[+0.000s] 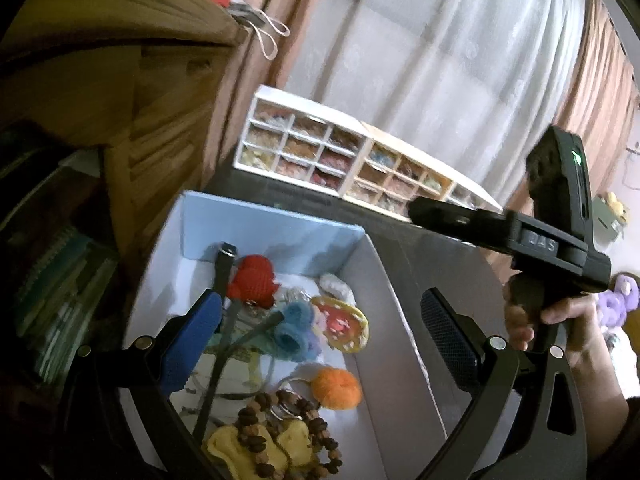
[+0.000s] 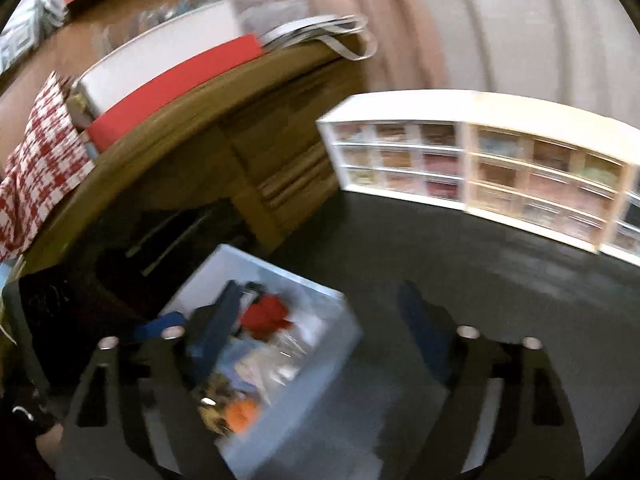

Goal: Organize jewelry

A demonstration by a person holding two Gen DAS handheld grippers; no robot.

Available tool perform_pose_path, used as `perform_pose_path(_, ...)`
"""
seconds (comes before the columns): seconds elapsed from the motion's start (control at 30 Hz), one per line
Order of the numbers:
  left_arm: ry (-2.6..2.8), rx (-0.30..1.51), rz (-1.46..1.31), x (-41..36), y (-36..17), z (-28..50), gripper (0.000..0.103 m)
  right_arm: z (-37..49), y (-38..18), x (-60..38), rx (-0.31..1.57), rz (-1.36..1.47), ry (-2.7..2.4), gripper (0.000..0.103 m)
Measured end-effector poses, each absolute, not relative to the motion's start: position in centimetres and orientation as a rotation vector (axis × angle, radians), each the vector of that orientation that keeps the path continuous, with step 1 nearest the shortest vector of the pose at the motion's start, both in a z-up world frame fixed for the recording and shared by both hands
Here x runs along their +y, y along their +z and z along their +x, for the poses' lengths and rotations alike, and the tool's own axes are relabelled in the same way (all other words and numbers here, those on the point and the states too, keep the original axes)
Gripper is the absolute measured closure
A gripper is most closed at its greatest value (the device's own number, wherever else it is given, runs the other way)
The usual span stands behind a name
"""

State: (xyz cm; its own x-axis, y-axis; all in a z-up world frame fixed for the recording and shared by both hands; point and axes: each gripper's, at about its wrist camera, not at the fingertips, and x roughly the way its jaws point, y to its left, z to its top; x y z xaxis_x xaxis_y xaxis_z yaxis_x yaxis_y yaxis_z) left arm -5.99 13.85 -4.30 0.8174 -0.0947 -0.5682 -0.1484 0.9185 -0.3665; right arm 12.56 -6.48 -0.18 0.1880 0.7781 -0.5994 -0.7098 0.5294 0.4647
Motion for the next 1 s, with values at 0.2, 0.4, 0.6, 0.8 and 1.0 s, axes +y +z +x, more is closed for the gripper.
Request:
perform_pose_path(0.2,0.031,0.595,-0.41,13.8,-4.4,-6.4,0.004,14.3,-3.7,-14.6,0.934,0.03,0.723,0.007)
perform_pose_path(0.4,0.069,0.624,-0.361,11.9,-3.0,-5.9,0.004,16.4,-7.9,-20.6,1.011,-0.073,0.408,0.007)
perform_pose_path(0.6,0.016,0.47,-0.149,5.4,1.6,-5.3,0.004,18.0,-11.0,-22.9,1.079,-0.044,0.266,0.007)
perform_pose_path(0.8,0.0,0.491,-0.154,-0.9,2.6,-1.2,0.004,18.4,-11.1,-23.6,1.088,-0.016,0.247,0.006)
perform_pose_path(1.0,0.146,0.616,-0.186,-3.9,-0.9,5.1,0.004,18.5,-11.3,-23.8,1.09,-0.012,0.249,0.006)
